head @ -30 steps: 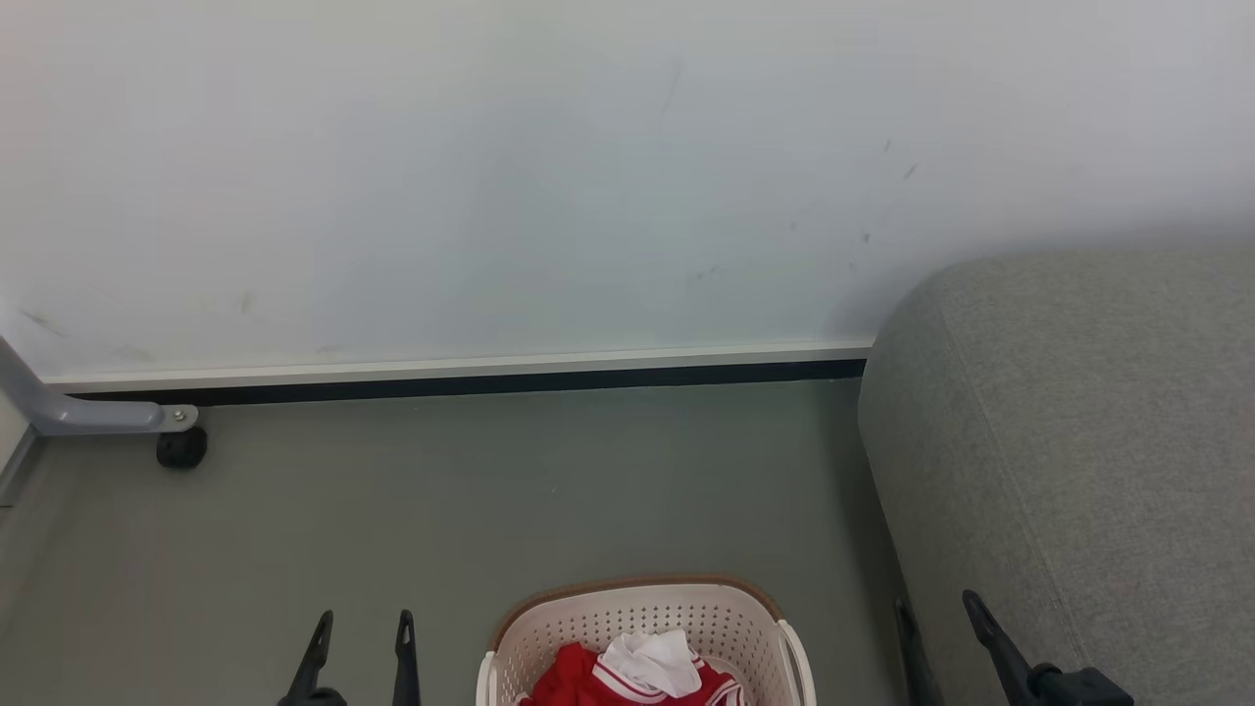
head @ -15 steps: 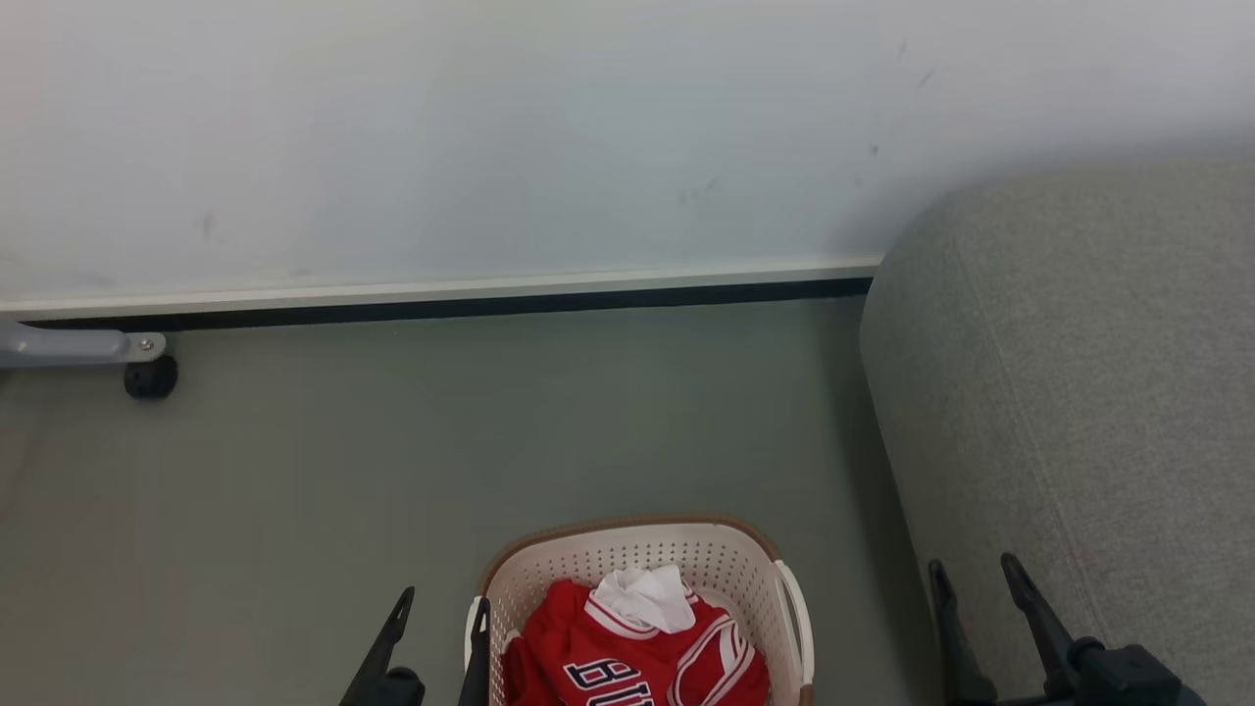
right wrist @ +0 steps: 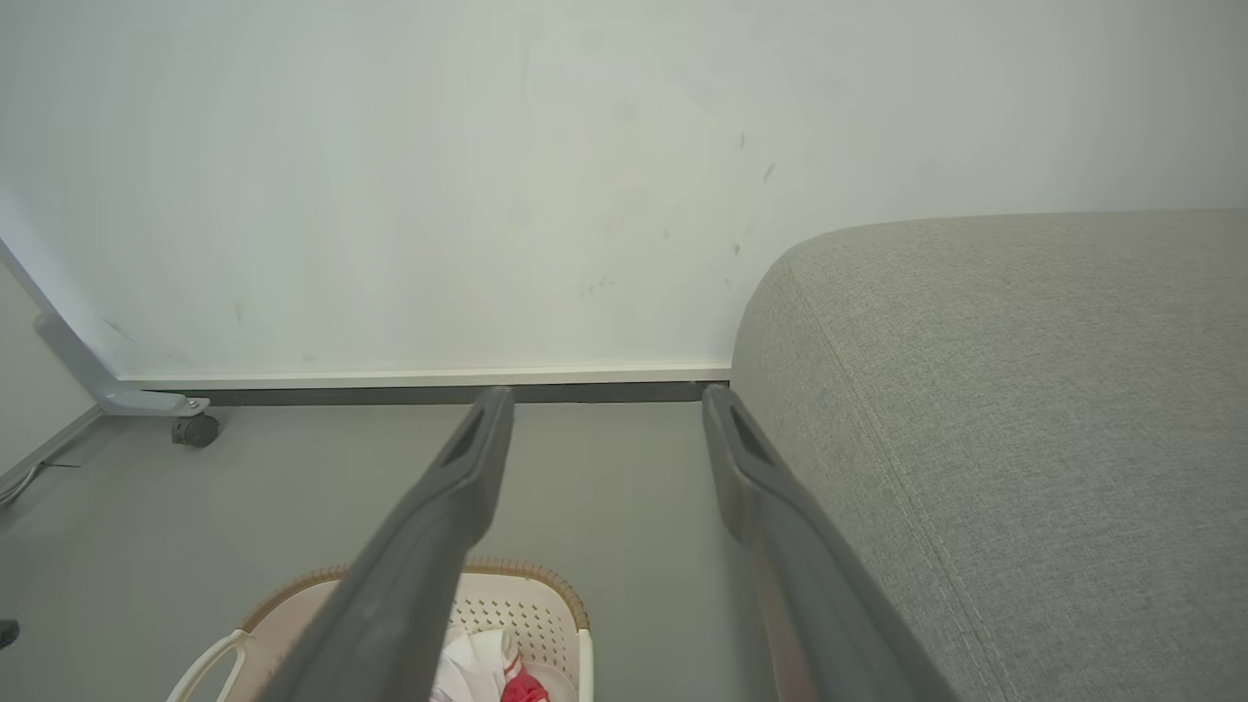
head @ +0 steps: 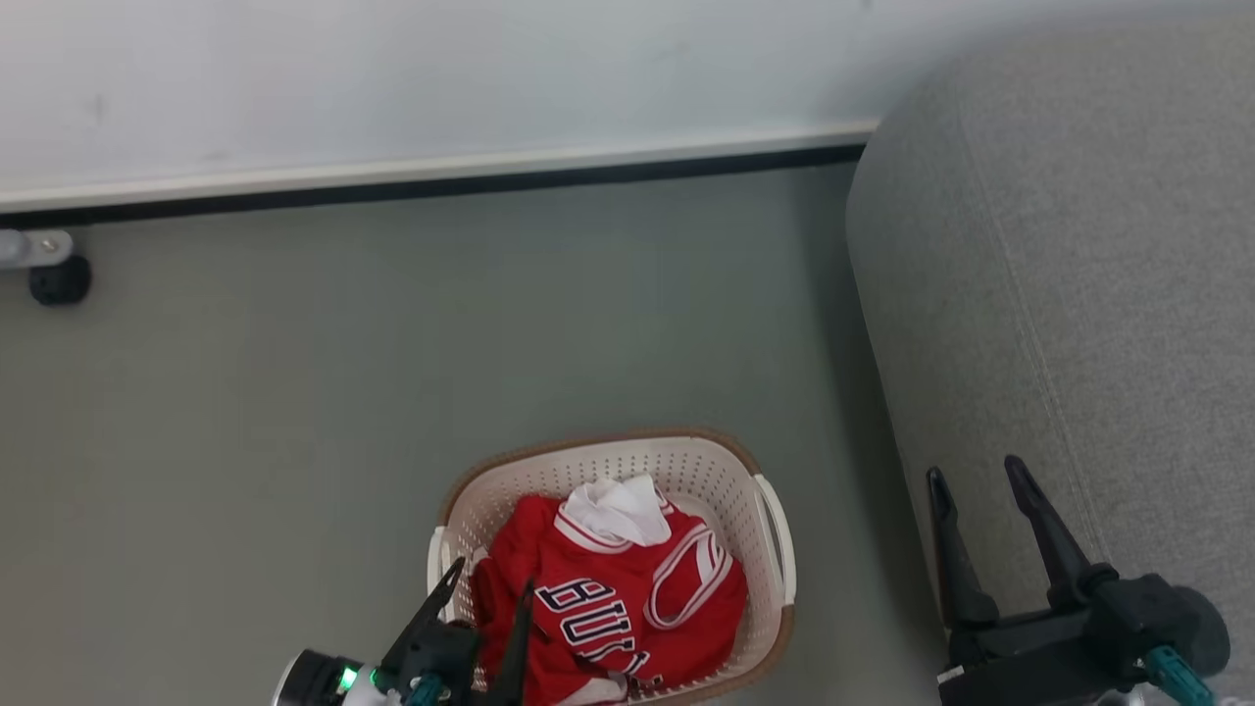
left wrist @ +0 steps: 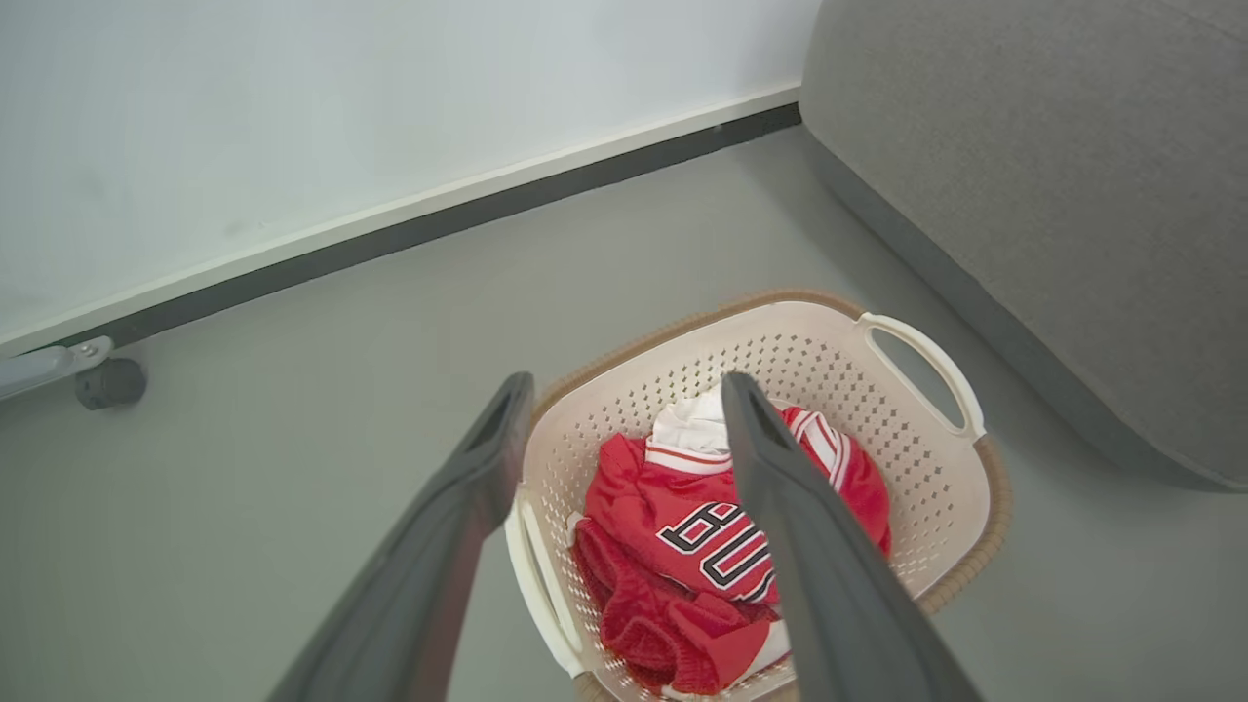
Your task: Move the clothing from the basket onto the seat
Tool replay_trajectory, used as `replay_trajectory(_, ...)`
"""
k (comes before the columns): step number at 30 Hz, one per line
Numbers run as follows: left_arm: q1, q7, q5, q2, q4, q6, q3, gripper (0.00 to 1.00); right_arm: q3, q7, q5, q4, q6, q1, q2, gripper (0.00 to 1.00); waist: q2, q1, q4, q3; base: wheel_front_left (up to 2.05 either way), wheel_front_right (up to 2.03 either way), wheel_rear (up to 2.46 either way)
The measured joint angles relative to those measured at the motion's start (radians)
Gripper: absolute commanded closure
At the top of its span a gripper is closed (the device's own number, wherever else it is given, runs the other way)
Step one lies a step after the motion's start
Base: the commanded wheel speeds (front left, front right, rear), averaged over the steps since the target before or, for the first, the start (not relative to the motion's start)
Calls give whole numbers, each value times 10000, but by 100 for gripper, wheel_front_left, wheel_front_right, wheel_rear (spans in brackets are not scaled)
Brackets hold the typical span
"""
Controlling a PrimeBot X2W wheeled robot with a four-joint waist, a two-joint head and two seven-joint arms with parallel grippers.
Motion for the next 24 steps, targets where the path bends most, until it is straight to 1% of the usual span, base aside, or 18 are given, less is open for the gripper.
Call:
replay_trajectory(7,-1035,357,267,-12,897,-148,-548,0,38,-63,-79,-282,48,-500,-67,0,0,0,-300,898,0,0,0)
replay_trajectory(12,-1730,617,343,-56,1498,-148,-683,0,92,-63,-127,-414,136,-1049,-67,0,0,-1,-520,1555,0,0,0)
replay_trajectory(16,-2191,848,663,-67,1962,-236,-959,0,159,-63,-153,-560,221,-1524,-46,0,1,0,-690,2079,0,0,0)
replay_trajectory(21,-2697,986,731,-65,2330,-238,-999,0,213,-63,-228,-732,238,-1894,6,0,0,-1,-860,2608,0,0,0)
replay_trajectory(22,-2960,1049,750,-71,2470,-244,-1024,0,234,-63,-253,-769,307,-2031,23,0,1,0,-947,2872,0,0,0)
replay_trajectory(24,-3153,1166,750,-71,2640,-324,-1043,0,282,-63,-255,-800,307,-2124,63,0,1,0,-1031,3133,0,0,0)
